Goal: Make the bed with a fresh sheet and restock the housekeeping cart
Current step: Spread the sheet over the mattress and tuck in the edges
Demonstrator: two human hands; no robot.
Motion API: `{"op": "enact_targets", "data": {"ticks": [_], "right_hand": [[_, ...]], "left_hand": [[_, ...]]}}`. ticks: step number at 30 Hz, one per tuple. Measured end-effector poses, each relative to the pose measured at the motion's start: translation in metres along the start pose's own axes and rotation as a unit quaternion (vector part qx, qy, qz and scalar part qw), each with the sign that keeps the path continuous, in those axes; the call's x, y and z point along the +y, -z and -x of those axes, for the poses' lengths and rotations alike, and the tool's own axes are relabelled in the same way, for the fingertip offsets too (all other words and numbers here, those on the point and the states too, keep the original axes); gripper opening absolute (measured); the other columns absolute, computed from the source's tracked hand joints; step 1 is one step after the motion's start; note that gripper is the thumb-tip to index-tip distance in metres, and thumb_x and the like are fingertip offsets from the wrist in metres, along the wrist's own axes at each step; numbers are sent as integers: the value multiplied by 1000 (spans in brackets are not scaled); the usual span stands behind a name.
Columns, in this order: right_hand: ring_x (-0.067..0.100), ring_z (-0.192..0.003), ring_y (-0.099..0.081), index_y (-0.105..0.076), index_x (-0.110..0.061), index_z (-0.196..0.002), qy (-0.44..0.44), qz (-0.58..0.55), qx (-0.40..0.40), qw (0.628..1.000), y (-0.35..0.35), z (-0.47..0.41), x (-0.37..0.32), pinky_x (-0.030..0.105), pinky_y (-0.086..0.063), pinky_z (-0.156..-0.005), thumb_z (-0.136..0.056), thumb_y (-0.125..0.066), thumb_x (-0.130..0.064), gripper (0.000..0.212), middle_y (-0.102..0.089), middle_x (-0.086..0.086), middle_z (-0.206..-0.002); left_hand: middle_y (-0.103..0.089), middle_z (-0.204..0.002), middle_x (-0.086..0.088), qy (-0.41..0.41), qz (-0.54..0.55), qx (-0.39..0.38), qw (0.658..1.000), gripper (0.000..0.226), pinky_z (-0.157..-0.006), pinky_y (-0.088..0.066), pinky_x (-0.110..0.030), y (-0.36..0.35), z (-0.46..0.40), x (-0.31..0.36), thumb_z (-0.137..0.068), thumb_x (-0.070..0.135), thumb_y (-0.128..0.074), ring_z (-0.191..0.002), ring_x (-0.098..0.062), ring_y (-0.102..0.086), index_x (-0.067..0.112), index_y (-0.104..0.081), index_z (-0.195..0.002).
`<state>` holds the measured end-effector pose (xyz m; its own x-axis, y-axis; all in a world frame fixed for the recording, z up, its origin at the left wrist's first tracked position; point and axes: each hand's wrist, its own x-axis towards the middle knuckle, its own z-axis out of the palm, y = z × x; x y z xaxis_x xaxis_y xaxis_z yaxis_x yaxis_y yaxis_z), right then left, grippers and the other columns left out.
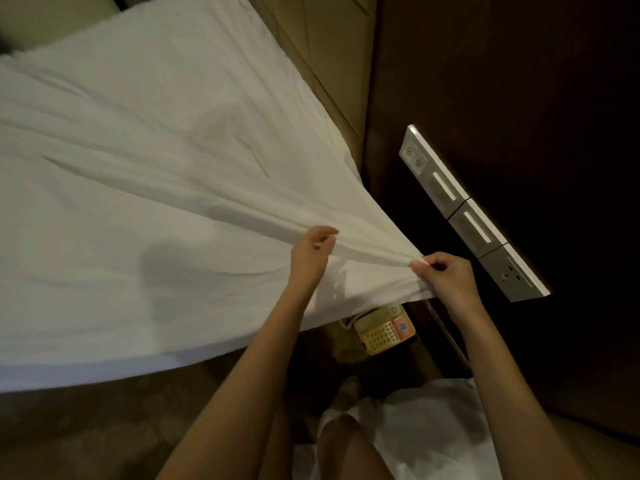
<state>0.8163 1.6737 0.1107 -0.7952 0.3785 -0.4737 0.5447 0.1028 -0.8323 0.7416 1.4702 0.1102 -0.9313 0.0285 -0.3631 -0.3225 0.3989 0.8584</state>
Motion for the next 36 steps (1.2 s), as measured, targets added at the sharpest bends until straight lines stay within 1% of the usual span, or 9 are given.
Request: {"op": "enact_targets", "data": {"ticks": [3,6,12,17,21,25,30,34,36], "right_hand": [[19,-74,-62,-66,-8,-76,-11,-10,10,1000,-1,0,2,29,-51,-67,-84,-68,-12,9,-66,6,-77],[20,-78,-63,-67,-7,-81,-23,-17,20,999,-3,1,1,33,-52,-73,-84,-67,-11,6,-67,7,-83],[12,-73,-58,-65,-5,-80,-42,-22,90,995,-12,-1,-2,23,-41,-61,-85,-67,-11,8,-63,2,-80],[17,-78,-55,-65,-9,-76,-64,-48,164,983,-30,5,-4,25,-40,-65,-85,-66,-8,9,-62,9,-84],[24,-85,-57,-64,-15,-71,-79,-66,195,975,-39,11,-5,32,-42,-75,-83,-69,-6,15,-63,12,-83],[23,-85,-56,-63,-19,-69,-91,-64,208,972,-43,16,-6,31,-40,-76,-83,-68,-7,19,-62,7,-80],[16,-80,-54,-65,-11,-80,-102,-72,207,970,-53,8,-19,24,-40,-64,-87,-65,-13,8,-61,7,-85],[14,-77,-54,-63,-18,-76,-106,-74,234,964,-55,-1,-19,25,-39,-62,-88,-65,-14,13,-60,2,-81],[15,-74,-54,-63,-17,-74,-125,-78,252,957,-50,0,-9,24,-39,-60,-87,-65,-12,14,-60,2,-78]], "left_hand": [[-59,-112,-1,-111,-159,-53,980,25,-81,-41,-19,-4,-50,10,-95,6,-51,-93,-17,-55,18,-68,-109],[-55,-125,-5,-203,-342,-136,907,27,-94,-38,-28,-4,-95,8,-97,12,-50,-113,-24,-47,21,-67,-116],[-59,-114,2,-173,-505,-341,773,22,-99,-32,-35,12,-164,18,-91,48,-54,-111,-22,-48,27,-61,-93],[-52,-85,3,-108,-475,-436,757,35,-71,-44,-30,24,-180,32,-84,56,-59,-79,-18,-49,24,-46,-83],[-51,-98,2,-86,-453,-452,764,31,-60,-45,-19,37,-198,42,-86,51,-60,-90,-18,-52,24,-56,-100],[-51,-83,-3,-86,-435,-475,760,28,-63,-49,-20,55,-224,52,-92,38,-58,-84,-20,-52,16,-58,-75],[-58,-92,-12,-271,-460,-379,756,26,-73,-33,-26,39,-255,100,-92,28,-60,-89,-23,-52,5,-70,-93],[-54,-79,-5,-313,-453,-379,744,25,-63,-35,-16,1,-269,138,-89,25,-64,-80,-23,-55,1,-69,-87],[-55,-88,-11,-336,-453,-399,723,24,-66,-34,-20,-30,-267,143,-90,25,-63,-94,-31,-56,1,-69,-90]]}}
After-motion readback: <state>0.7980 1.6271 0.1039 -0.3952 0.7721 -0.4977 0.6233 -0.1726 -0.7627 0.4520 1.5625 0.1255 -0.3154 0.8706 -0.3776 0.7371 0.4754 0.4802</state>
